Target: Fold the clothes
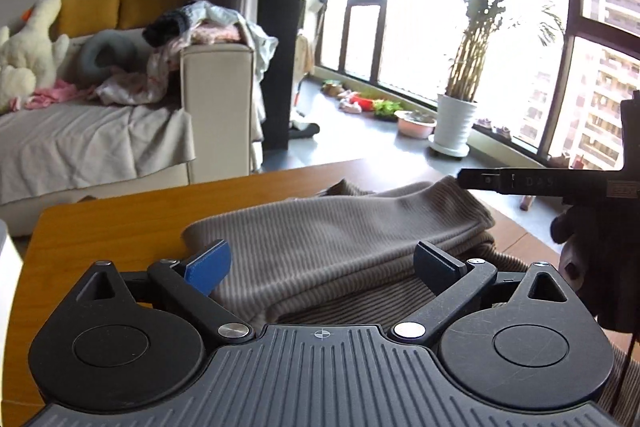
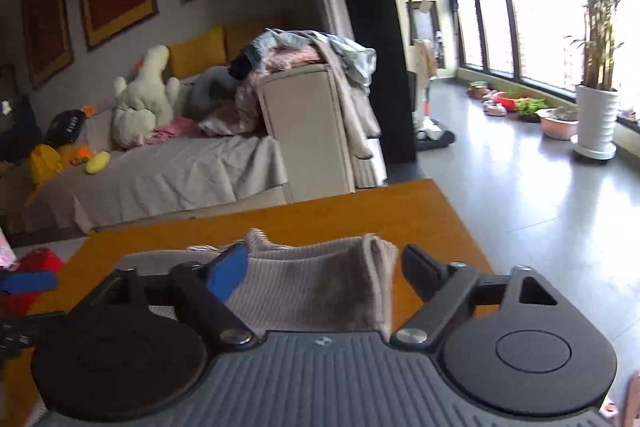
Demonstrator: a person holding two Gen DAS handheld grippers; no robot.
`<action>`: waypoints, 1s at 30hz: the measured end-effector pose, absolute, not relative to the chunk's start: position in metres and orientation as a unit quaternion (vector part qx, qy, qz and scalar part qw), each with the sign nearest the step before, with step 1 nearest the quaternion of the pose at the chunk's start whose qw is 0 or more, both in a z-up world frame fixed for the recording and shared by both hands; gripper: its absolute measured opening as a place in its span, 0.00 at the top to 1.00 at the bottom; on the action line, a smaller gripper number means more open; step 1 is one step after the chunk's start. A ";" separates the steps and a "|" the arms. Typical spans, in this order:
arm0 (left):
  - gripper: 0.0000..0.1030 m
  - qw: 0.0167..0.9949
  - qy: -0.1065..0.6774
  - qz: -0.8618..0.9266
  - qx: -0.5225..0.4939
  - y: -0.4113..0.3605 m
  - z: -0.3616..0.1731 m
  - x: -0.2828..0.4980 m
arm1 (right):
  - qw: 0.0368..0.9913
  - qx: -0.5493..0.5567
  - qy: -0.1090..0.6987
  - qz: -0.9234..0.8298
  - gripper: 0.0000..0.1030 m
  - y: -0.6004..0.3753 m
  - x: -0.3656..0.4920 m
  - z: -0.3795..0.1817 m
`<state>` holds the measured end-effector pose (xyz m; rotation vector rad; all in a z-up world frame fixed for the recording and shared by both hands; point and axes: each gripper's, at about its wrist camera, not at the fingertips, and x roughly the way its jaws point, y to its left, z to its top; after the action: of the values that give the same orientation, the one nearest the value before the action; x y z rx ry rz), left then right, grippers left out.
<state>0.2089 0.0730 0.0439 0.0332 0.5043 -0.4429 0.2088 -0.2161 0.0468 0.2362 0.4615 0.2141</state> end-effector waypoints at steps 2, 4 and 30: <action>0.02 0.942 0.262 -0.208 0.016 0.059 0.032 0.223 | 0.951 0.144 0.242 0.127 0.01 -0.213 0.216 0.038; 0.02 0.934 0.299 -0.194 -0.004 0.055 0.014 0.240 | 0.940 0.164 0.271 0.126 0.00 -0.214 0.226 0.022; 0.00 0.947 0.297 -0.113 0.048 0.040 -0.002 0.234 | 0.884 0.071 0.427 0.176 0.51 -0.092 0.358 0.058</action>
<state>0.2337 0.0404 -0.0016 0.0973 0.6043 -0.2306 0.3582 -0.0915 0.0576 0.1469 0.8892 0.3669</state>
